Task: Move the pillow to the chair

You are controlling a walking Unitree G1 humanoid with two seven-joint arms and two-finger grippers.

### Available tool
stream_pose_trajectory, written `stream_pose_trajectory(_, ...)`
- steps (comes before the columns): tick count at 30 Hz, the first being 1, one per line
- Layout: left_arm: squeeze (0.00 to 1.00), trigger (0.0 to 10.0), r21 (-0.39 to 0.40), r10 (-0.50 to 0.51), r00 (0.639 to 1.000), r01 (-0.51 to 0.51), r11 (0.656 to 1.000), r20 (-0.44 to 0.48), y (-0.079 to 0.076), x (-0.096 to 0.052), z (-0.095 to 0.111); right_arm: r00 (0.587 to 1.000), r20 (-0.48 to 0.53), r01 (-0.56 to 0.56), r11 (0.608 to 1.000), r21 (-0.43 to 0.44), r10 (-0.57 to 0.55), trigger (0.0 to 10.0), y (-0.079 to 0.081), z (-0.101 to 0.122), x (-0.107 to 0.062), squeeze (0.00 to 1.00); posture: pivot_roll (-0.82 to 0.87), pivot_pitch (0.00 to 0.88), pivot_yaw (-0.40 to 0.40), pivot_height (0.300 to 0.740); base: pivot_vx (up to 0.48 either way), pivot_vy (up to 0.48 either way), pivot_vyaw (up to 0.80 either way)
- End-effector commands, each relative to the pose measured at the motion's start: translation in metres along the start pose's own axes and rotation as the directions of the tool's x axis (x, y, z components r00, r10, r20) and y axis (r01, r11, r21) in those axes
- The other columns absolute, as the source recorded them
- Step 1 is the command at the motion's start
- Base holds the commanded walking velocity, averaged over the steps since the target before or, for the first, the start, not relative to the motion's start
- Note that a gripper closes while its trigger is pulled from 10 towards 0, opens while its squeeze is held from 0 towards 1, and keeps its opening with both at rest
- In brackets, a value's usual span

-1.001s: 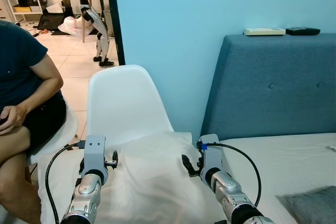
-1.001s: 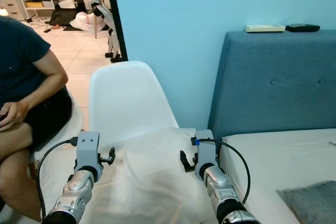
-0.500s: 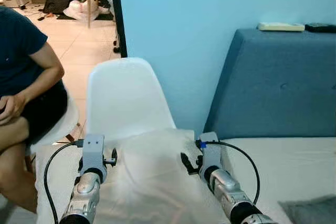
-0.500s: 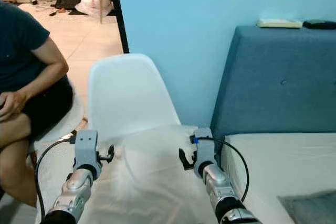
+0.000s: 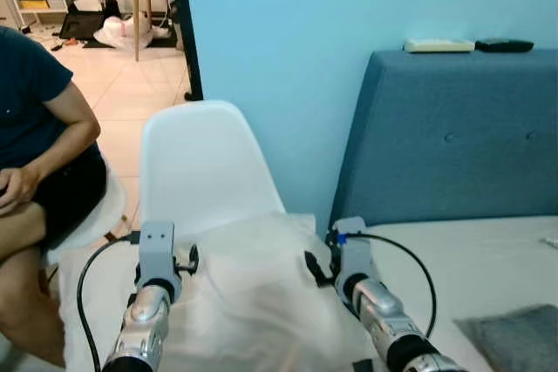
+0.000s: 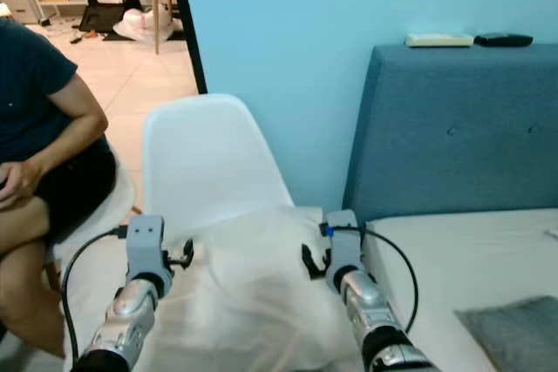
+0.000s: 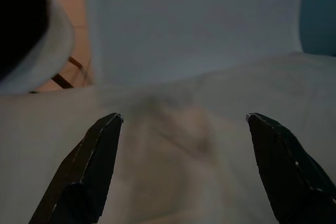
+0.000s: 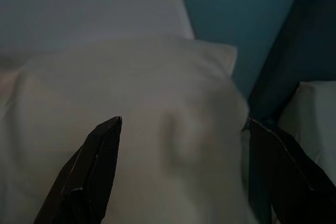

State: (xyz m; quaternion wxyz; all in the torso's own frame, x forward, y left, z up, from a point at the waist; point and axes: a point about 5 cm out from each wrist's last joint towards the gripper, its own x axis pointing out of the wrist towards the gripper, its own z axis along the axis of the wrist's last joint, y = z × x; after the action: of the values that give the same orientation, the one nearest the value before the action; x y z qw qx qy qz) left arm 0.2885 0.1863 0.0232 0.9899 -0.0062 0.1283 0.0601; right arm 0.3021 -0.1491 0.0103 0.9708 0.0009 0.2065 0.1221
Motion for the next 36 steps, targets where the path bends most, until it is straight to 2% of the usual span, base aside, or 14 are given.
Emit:
stream_pose_trajectory(1,0.00,10.0,0.007,0.012,1.000,-0.012,1.000,0.007,0.006,-0.002,-0.001,1.000,-0.003,-0.024,1.000,-0.002,0.024,10.0,0.008,-0.001,0.001,0.00,0.00,0.037,-0.035,0.740,0.000,0.000,0.00)
stream_pose_trajectory(11,0.00,10.0,0.065,-0.041,0.999,0.039,0.997,0.030,-0.001,-0.001,0.003,1.000,-0.007,-0.018,1.000,0.004,0.018,10.0,0.008,-0.004,0.000,0.00,0.00,0.034,-0.026,0.740,0.000,0.000,0.00)
stream_pose_trajectory(21,0.00,10.0,0.071,-0.043,0.999,0.042,0.997,0.021,-0.002,-0.002,0.001,1.000,-0.007,-0.016,1.000,0.006,0.016,10.0,0.008,-0.005,0.000,0.00,0.00,0.027,-0.025,0.740,0.000,0.000,0.00)
stream_pose_trajectory(28,0.00,10.0,0.069,-0.017,0.999,0.019,0.997,-0.039,0.002,-0.001,-0.008,1.000,-0.024,-0.021,1.000,-0.004,0.020,10.0,0.009,-0.008,-0.001,0.00,0.00,0.016,-0.033,0.740,0.000,0.000,0.00)
stream_pose_trajectory(32,0.00,10.0,0.078,-0.070,0.997,0.073,0.994,-0.038,-0.005,0.000,-0.006,0.999,-0.033,-0.021,1.000,-0.013,0.021,10.0,0.009,-0.011,-0.002,0.00,0.01,0.012,-0.032,0.740,0.000,0.000,0.00)
stream_pose_trajectory(35,0.00,10.0,0.120,-0.073,0.989,0.088,0.989,-0.126,-0.002,-0.005,-0.022,0.998,-0.059,-0.011,0.998,-0.057,0.007,10.0,0.008,-0.016,-0.003,0.00,0.01,0.012,-0.032,0.740,0.000,0.000,0.00)
stream_pose_trajectory(36,0.00,10.0,0.120,-0.073,0.989,0.088,0.989,-0.126,-0.002,-0.005,-0.022,0.998,-0.059,-0.011,0.998,-0.057,0.007,10.0,0.008,-0.016,-0.003,0.00,0.01,0.012,-0.032,0.740,0.000,0.000,0.00)
